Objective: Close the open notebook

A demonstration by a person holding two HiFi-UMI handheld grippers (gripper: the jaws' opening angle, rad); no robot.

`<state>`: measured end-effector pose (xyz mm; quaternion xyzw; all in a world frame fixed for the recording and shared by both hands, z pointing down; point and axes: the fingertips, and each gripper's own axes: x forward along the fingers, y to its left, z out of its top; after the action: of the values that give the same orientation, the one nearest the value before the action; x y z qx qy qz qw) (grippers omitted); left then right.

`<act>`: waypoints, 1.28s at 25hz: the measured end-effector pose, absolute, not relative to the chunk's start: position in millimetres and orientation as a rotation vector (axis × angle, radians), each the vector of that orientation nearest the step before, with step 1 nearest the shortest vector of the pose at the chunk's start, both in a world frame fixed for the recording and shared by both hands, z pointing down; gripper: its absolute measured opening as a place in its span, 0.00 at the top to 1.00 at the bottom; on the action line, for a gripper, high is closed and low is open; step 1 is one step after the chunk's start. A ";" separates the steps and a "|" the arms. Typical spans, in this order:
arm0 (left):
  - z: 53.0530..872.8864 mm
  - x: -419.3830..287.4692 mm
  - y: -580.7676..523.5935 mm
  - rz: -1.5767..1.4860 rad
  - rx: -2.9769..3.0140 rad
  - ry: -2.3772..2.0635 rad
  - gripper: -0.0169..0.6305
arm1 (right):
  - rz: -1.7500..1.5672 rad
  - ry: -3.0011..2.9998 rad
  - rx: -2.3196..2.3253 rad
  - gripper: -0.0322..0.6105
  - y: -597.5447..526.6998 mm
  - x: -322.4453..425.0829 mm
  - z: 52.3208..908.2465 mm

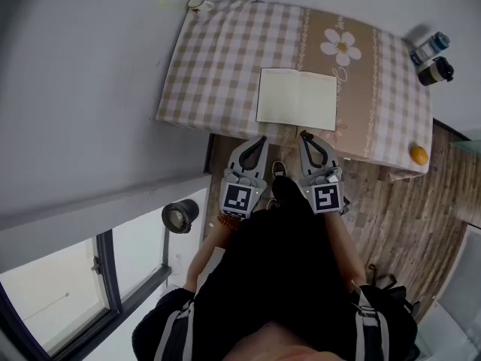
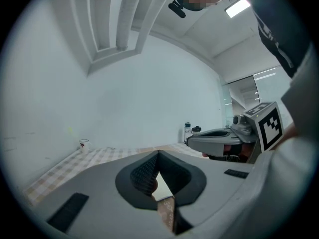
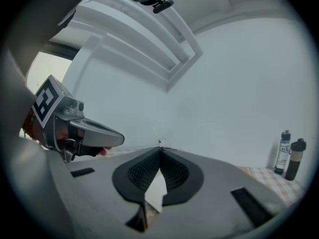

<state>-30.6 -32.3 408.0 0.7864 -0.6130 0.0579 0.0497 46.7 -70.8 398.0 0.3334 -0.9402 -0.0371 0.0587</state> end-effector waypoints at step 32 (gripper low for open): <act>445.4 -115.5 -109.4 0.130 2.562 -1.569 0.96 | -0.295 -2.332 1.136 0.94 -114.8 0.0 484.0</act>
<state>-115.5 -109.4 445.4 0.8501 -0.5205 0.0430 0.0674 0.0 -114.8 484.0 0.4200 -0.8619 -0.1089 0.2623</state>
